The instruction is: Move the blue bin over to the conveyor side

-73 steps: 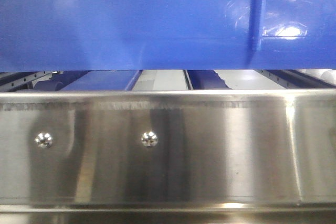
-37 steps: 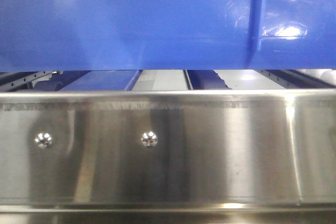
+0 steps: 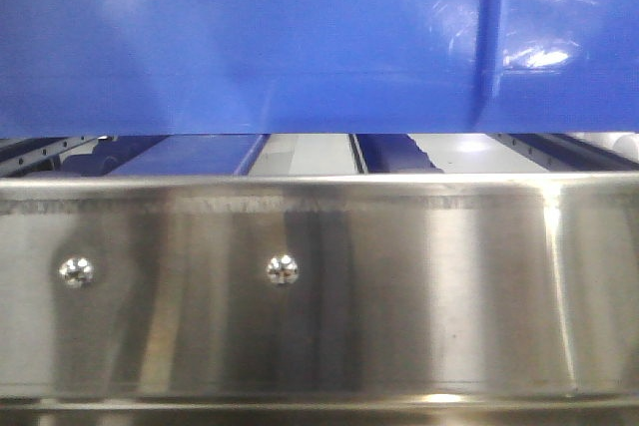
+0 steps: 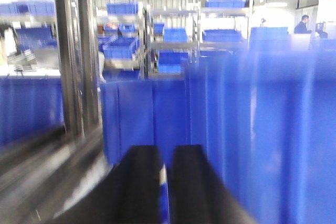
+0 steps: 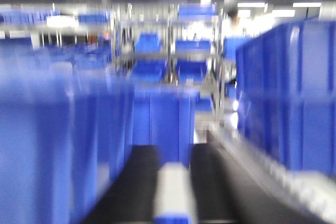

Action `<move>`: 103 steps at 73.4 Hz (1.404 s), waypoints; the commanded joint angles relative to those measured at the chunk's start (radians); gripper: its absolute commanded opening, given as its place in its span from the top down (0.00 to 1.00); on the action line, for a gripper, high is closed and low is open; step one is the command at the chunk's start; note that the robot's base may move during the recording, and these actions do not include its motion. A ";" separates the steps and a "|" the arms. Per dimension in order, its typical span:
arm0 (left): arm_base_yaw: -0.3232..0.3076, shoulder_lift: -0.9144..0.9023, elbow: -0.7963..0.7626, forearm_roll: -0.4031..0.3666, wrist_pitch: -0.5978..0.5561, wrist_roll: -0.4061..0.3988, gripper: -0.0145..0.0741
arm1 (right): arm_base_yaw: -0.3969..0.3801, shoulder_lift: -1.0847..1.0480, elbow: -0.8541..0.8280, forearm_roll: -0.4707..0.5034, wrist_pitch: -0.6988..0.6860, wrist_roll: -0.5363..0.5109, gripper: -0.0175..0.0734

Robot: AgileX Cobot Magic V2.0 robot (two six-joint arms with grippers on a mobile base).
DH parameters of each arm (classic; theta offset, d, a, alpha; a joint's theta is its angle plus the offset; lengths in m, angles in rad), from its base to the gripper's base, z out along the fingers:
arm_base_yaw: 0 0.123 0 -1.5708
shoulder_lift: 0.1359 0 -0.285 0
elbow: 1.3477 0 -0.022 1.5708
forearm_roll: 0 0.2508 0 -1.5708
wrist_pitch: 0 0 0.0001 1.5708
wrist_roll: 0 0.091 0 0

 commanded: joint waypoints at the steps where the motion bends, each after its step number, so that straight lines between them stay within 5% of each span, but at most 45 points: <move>1: -0.015 0.054 -0.136 0.009 0.101 0.003 0.58 | 0.005 0.016 -0.103 -0.002 0.027 0.000 0.37; 7: -0.046 0.128 -0.256 0.009 0.154 0.003 0.44 | 0.005 0.076 -0.186 0.022 0.027 0.000 0.17; 19: -0.088 0.314 -0.446 0.045 0.277 0.003 0.29 | 0.040 0.234 -0.306 0.024 0.020 0.000 0.19; 32: -0.103 0.476 -0.574 0.044 0.277 0.003 0.28 | 0.065 0.396 -0.400 0.024 0.022 0.000 0.19; 49: -0.150 0.705 -0.856 0.044 0.590 -0.007 0.28 | 0.132 0.664 -0.730 0.024 0.403 0.000 0.19; 57: -0.150 0.820 -1.017 0.053 0.759 -0.076 0.28 | 0.168 0.799 -0.924 0.024 0.582 0.000 0.19; 72: -0.150 1.011 -1.234 0.043 0.948 -0.057 0.28 | 0.217 1.070 -1.238 0.024 0.984 0.000 0.19; 77: -0.140 1.065 -1.264 0.024 0.995 -0.025 0.28 | 0.219 1.161 -1.317 0.024 1.094 0.000 0.19; 94: -0.032 1.211 -1.340 -0.131 1.032 0.075 0.28 | 0.219 1.327 -1.413 0.024 1.094 0.055 0.19; 103: 0.016 1.260 -1.350 -0.136 1.032 0.077 0.28 | 0.219 1.353 -1.413 0.024 1.094 0.069 0.19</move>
